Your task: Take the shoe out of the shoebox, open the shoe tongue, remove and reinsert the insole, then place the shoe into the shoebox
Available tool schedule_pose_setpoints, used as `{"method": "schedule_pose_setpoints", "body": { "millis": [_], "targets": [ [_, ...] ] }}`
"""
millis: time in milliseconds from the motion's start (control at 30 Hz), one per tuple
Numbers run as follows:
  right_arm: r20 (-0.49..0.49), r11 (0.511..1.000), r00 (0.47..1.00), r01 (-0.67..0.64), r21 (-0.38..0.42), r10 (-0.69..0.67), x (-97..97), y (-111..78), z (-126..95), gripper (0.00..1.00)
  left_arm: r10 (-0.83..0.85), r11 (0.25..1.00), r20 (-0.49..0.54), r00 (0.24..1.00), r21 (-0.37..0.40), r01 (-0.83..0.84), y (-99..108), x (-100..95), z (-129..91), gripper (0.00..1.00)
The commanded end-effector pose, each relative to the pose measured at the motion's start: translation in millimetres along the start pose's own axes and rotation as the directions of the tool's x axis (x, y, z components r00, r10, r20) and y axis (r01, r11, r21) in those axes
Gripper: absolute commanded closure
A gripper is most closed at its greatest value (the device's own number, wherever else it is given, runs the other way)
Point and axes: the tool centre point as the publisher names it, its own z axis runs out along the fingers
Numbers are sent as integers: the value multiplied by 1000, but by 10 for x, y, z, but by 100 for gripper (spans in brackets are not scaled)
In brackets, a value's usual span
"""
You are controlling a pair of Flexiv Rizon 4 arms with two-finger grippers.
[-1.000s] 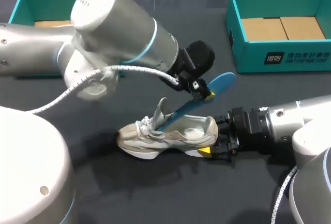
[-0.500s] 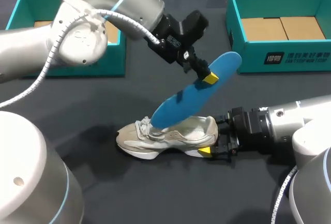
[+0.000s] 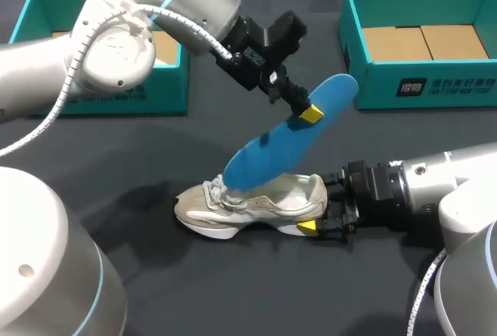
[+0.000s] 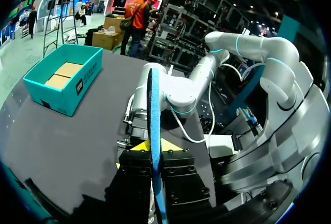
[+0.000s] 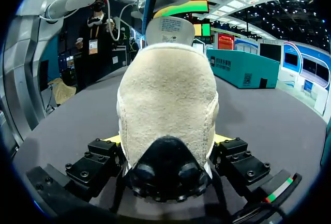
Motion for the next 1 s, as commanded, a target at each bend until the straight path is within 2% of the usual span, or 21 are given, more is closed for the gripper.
{"method": "schedule_pose_setpoints", "body": {
  "millis": [33, 267, 367, 400, 900, 1000],
  "targets": [
    [0, 1000, 1000, -1, 6, 1, 4, -13, 15, 100, -4, 998, 8, 1000, 69, 4, -58, 129, -261, 100],
    [0, 1000, 1000, -1, 6, 1, 4, -13, 15, 100, -4, 980, 19, 1000, 200, 0, -261, 436, -735, 100],
    [0, 1000, 1000, -1, 6, 1, 4, -13, 15, 100, -18, 968, -10, 1000, 249, 20, -353, 590, -945, 100],
    [0, 1000, 1000, -1, 6, 1, 4, -13, 15, 100, -39, 969, -36, 999, 243, 46, -388, 631, -1011, 100],
    [0, 1000, 1000, -1, 6, 1, 4, -13, 15, 100, -39, 969, -36, 999, 243, 46, -388, 631, -1011, 100],
    [0, 1000, 1000, -1, 6, 1, 4, -13, 15, 100, -45, 938, -45, 998, 342, 57, -352, 808, -1198, 100]
  ]
}}
